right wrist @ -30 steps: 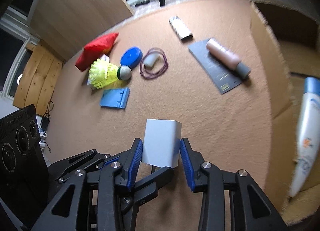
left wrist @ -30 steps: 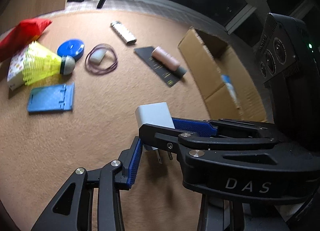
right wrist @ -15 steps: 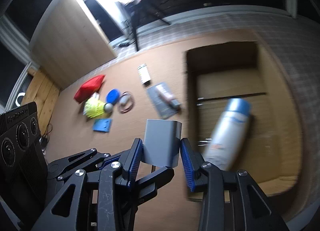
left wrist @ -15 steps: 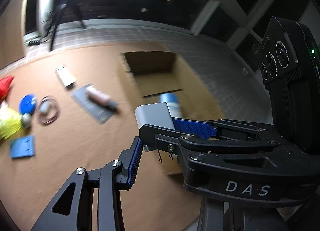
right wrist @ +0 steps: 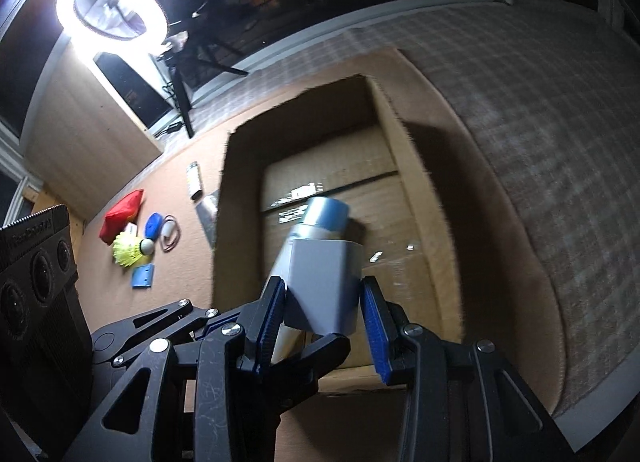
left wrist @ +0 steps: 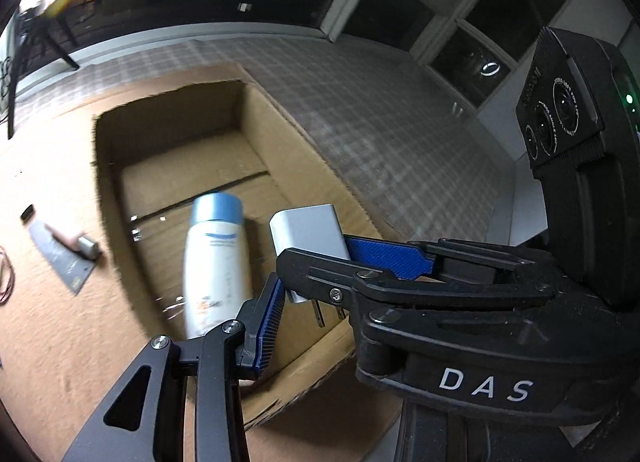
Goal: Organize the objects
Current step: 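Carry the charger plug over the box and release it with the right tool, then move the right tool back to the purple cable and close on it, then carry the purple cable into the box and open the right tool, then withdraw the right tool from the box toward the blue tape measure, then close the right tool on the blue round tape measure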
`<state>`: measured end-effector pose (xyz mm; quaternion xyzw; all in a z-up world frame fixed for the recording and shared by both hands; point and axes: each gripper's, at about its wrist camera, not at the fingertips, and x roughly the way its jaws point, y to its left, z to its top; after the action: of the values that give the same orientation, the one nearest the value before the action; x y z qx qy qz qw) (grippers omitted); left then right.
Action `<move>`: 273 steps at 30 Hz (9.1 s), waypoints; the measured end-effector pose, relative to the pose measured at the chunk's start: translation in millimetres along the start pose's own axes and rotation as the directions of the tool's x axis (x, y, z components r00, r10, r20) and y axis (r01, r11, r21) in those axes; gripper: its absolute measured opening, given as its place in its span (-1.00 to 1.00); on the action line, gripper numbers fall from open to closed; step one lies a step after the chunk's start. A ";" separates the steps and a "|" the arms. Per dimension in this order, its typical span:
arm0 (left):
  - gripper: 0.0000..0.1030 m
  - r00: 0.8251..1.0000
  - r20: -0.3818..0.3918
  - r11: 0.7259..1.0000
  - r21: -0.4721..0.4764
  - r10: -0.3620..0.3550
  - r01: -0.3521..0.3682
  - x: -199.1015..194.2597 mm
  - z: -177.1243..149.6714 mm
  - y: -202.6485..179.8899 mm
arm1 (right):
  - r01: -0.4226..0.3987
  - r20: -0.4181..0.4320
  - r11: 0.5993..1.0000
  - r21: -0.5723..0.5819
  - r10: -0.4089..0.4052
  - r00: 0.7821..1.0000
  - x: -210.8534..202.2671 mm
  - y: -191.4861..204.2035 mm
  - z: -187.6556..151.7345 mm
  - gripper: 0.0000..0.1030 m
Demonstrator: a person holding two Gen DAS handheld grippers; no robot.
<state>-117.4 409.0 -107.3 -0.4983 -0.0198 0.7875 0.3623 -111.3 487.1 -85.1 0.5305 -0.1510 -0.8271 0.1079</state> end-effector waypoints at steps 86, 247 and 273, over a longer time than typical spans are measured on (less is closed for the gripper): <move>0.07 0.924 0.079 0.820 -0.493 0.373 -0.289 -195.4 -72.4 299.1 | 0.107 -0.095 0.822 -0.559 -0.192 0.977 199.9 234.2 16.9 -0.90; -0.28 0.911 0.039 0.765 -0.559 0.410 -0.320 -253.9 -179.6 320.1 | -0.086 -0.107 0.909 -0.408 0.046 0.993 162.2 270.4 49.4 0.28; -0.28 0.907 0.041 0.711 -0.636 0.420 -0.300 -282.0 -221.2 335.0 | 0.016 -0.179 0.833 -0.553 -0.138 0.974 257.0 331.2 60.7 -0.03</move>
<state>-57.2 -77.3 -132.6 -0.5082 -0.2106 0.8349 0.0151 -266.8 99.9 -157.9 0.5677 0.1260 -0.7781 0.2372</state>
